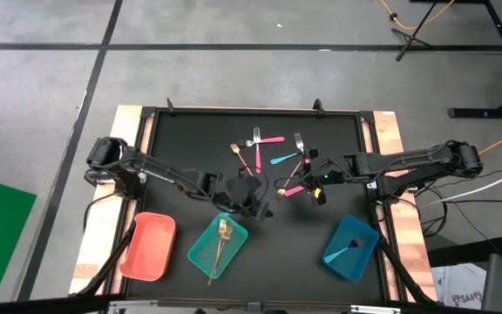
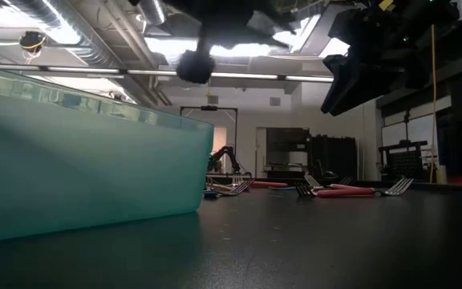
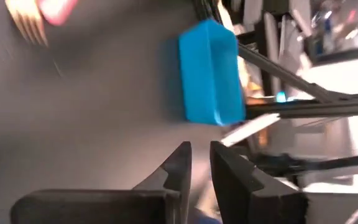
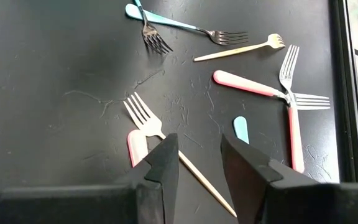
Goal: Sort silverware by color (type)
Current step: Put the blue fork into the blue bin
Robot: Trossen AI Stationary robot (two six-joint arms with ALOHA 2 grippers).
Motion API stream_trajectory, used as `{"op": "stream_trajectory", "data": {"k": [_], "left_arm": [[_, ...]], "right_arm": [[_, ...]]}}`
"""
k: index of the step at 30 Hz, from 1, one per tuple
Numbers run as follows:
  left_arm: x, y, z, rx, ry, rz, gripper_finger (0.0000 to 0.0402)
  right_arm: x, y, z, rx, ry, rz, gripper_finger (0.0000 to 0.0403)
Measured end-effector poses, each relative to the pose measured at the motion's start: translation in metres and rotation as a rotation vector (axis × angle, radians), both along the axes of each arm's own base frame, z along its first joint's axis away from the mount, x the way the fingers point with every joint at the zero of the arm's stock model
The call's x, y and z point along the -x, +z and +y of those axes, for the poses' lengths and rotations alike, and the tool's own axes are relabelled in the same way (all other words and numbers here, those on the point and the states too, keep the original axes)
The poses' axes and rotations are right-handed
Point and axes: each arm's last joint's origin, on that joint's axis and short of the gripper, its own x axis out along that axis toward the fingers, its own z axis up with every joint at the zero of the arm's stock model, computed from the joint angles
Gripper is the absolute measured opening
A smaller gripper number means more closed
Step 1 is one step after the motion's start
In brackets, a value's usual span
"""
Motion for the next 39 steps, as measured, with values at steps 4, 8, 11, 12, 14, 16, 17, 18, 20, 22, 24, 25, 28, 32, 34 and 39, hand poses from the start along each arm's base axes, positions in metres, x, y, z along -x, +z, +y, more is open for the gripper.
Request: {"op": "stream_trajectory", "data": {"k": [4,8,11,12,14,16,17,18,20,22,24,25,28,32,34,39], "left_arm": [[0.004,-0.010,0.021,-0.185,-0.061,0.096,0.0053],[0.013,-0.021,0.037,-0.340,-0.145,0.245,0.0053],[0.019,-0.028,0.045,-0.424,-0.185,0.340,0.0053],[0.021,-0.029,0.046,-0.448,-0.195,0.363,0.0053],[0.023,-0.030,0.047,-0.494,-0.224,0.390,0.0053],[0.024,-0.031,0.047,-0.530,-0.261,0.398,0.0053],[0.025,-0.031,0.046,-0.544,-0.277,0.397,0.0053],[0.025,-0.031,0.045,-0.556,-0.292,0.397,0.0053],[0.025,-0.031,0.042,-0.579,-0.306,0.395,0.0053],[0.025,-0.031,0.039,-0.602,-0.301,0.398,0.0053],[0.025,-0.031,0.035,-0.624,-0.293,0.401,0.0053],[0.026,-0.031,0.033,-0.632,-0.293,0.401,0.0053],[0.026,-0.031,0.028,-0.642,-0.300,0.399,0.0053],[0.025,-0.035,0.025,-0.649,-0.308,0.406,0.0053],[0.023,-0.042,0.025,-0.650,-0.313,0.429,0.0053],[0.017,-0.066,0.025,-0.630,-0.347,0.493,0.0053]], "right_arm": [[0.000,0.000,0.000,0.000,0.000,0.000,0.0113],[0.000,0.000,0.000,0.000,0.000,0.000,0.0113],[0.000,0.000,0.000,0.000,0.000,-0.001,0.0113],[0.000,0.000,0.000,0.000,0.000,-0.001,0.0113],[0.000,0.000,0.000,0.000,0.000,-0.001,0.0113],[0.000,0.000,0.000,0.000,0.000,-0.001,0.0113],[0.000,0.000,0.000,0.000,0.000,-0.001,0.0113],[0.000,0.000,0.000,0.000,0.000,-0.002,0.0113],[0.000,0.000,0.000,0.000,0.000,-0.003,0.0113],[0.000,0.000,0.000,0.000,0.000,-0.003,0.0113],[0.000,0.000,0.000,0.000,0.000,-0.003,0.0113],[0.000,0.000,0.000,0.000,0.000,-0.003,0.0113],[0.000,0.000,0.000,0.000,0.000,-0.003,0.0113],[0.000,0.000,0.000,0.000,0.000,-0.004,0.0113],[0.000,0.000,0.000,0.000,0.000,-0.004,0.0113],[0.000,0.000,0.000,0.000,0.000,-0.004,0.0113]]}}
